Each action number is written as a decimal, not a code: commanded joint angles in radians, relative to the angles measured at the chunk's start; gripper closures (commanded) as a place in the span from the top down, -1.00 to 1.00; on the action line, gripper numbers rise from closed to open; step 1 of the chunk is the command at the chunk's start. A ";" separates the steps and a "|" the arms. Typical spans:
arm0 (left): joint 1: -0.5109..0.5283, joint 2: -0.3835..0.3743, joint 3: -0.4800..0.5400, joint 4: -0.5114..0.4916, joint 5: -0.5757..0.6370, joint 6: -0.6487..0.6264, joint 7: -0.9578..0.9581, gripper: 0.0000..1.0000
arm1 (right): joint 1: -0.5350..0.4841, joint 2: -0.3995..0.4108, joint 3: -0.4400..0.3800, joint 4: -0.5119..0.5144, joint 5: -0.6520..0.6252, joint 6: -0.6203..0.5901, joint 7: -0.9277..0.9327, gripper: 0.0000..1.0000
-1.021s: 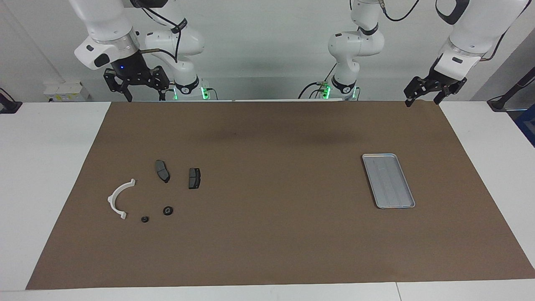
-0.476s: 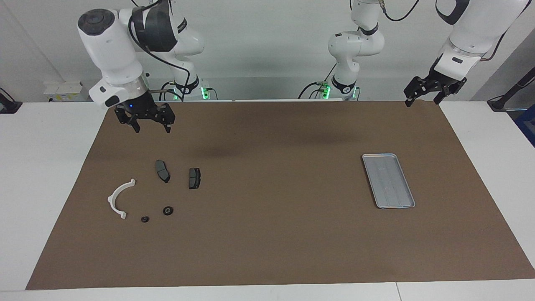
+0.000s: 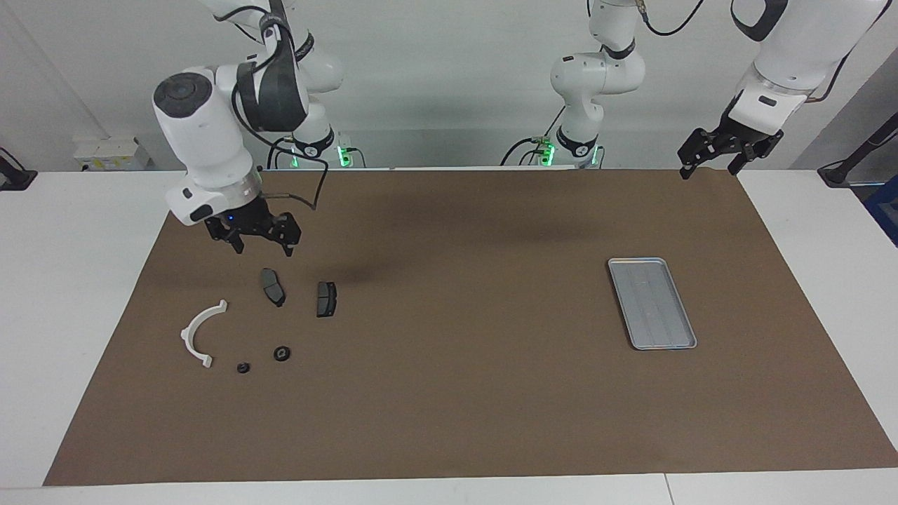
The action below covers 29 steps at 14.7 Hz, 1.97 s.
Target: Pick bearing gear from pile to tray
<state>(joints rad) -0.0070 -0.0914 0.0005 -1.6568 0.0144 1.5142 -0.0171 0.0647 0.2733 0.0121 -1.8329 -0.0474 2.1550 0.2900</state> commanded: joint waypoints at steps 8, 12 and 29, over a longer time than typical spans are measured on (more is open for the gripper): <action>-0.010 -0.027 -0.017 -0.037 -0.001 0.015 -0.041 1.00 | -0.017 0.221 0.000 0.122 -0.034 0.140 0.055 1.00; -0.010 -0.040 -0.033 -0.079 -0.001 0.063 -0.044 1.00 | -0.023 0.268 0.000 0.127 -0.034 0.201 0.057 1.00; -0.047 -0.105 -0.091 -0.300 -0.001 0.293 -0.177 1.00 | -0.045 0.288 0.003 0.135 -0.019 0.175 0.103 -1.00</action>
<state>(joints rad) -0.0394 -0.1786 -0.0952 -1.9126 0.0137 1.7543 -0.1581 0.0310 0.5463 0.0017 -1.6975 -0.0619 2.3380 0.3671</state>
